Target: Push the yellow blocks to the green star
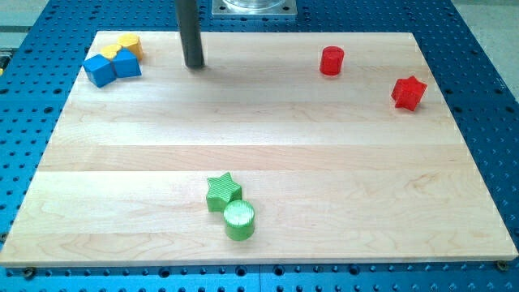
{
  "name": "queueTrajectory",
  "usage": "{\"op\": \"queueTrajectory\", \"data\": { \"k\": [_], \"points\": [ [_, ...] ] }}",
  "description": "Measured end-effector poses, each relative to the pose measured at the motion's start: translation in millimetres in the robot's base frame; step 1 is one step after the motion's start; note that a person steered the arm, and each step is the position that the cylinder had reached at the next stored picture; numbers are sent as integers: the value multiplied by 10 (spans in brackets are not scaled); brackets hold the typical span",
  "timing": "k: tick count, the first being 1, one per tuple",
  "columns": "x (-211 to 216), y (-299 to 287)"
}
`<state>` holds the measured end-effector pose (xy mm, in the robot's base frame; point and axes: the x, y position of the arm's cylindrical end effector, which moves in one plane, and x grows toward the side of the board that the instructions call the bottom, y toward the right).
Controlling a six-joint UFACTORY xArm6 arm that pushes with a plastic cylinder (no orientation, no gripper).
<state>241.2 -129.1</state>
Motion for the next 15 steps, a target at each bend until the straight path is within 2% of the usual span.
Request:
{"op": "queueTrajectory", "data": {
  "k": [1,2,3,4,5,7,8,10,11,12,13,14,15],
  "points": [
    [-395,-714],
    [-254,-997],
    [147,-996],
    [344,-818],
    [428,-81],
    [1814,482],
    [2224,487],
    [2537,539],
    [2600,-637],
    [2065,-1450],
    [1579,-1745],
    [1158,-1744],
    [995,-1749]
  ]
}}
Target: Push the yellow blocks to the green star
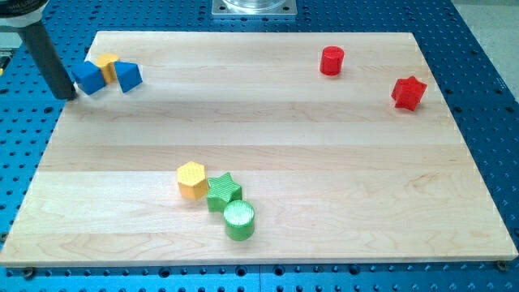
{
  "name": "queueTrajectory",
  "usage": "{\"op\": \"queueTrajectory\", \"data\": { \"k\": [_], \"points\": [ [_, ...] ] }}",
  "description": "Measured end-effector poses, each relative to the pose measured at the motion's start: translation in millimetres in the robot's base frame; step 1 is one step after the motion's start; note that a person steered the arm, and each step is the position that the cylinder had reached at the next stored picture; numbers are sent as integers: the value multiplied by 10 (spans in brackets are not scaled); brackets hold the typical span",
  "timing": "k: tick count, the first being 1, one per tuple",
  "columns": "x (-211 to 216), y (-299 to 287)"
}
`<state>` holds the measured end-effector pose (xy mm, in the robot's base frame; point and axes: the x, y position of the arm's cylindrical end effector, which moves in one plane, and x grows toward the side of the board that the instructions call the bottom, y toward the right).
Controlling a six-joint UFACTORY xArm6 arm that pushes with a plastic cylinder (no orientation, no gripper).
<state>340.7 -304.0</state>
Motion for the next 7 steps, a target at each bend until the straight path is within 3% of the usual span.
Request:
{"op": "queueTrajectory", "data": {
  "k": [1,2,3,5,6,7],
  "points": [
    [-255,452],
    [-809,114],
    [-980,322],
    [-621,2325],
    [-673,2599],
    [-21,2647]
  ]
}}
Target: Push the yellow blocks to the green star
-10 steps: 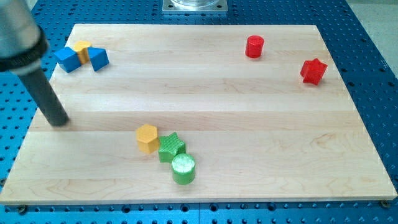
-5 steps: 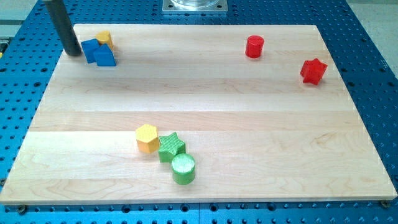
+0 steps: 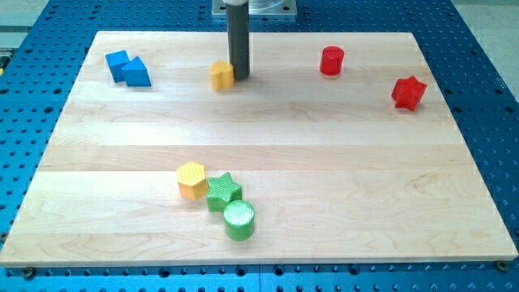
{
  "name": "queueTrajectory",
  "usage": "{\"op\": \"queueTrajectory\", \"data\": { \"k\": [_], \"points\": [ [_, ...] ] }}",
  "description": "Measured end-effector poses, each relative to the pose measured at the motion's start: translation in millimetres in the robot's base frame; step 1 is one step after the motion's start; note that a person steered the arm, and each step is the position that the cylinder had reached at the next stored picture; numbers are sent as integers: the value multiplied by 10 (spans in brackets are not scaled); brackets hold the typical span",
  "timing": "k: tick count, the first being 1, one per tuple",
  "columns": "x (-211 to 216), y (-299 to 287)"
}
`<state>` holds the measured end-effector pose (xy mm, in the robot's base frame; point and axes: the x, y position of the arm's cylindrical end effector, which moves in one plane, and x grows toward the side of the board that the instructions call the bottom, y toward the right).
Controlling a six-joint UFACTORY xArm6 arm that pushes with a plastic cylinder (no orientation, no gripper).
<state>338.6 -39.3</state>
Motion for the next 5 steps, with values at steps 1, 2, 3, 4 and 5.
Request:
{"op": "queueTrajectory", "data": {
  "k": [1,2,3,4,5],
  "points": [
    [-148,5],
    [-548,-431],
    [624,-446],
    [1060,-435],
    [764,-356]
  ]
}}
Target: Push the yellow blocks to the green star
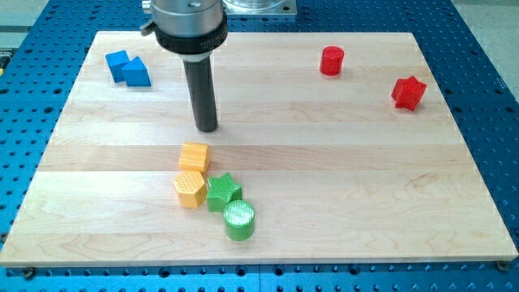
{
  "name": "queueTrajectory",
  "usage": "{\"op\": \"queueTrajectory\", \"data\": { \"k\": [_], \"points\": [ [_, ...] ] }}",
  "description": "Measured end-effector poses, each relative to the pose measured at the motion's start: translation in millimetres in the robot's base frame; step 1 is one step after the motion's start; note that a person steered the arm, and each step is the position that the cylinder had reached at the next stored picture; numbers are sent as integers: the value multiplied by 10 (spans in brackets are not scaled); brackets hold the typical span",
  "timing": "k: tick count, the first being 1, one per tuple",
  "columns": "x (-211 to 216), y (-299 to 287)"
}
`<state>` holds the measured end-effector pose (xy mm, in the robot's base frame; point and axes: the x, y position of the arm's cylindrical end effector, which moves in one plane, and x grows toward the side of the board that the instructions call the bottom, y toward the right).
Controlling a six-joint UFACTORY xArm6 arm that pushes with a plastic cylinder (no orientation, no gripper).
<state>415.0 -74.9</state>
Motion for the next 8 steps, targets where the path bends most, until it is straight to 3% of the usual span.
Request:
{"op": "queueTrajectory", "data": {
  "k": [1,3,8],
  "points": [
    [216,-206],
    [504,52],
    [23,120]
  ]
}}
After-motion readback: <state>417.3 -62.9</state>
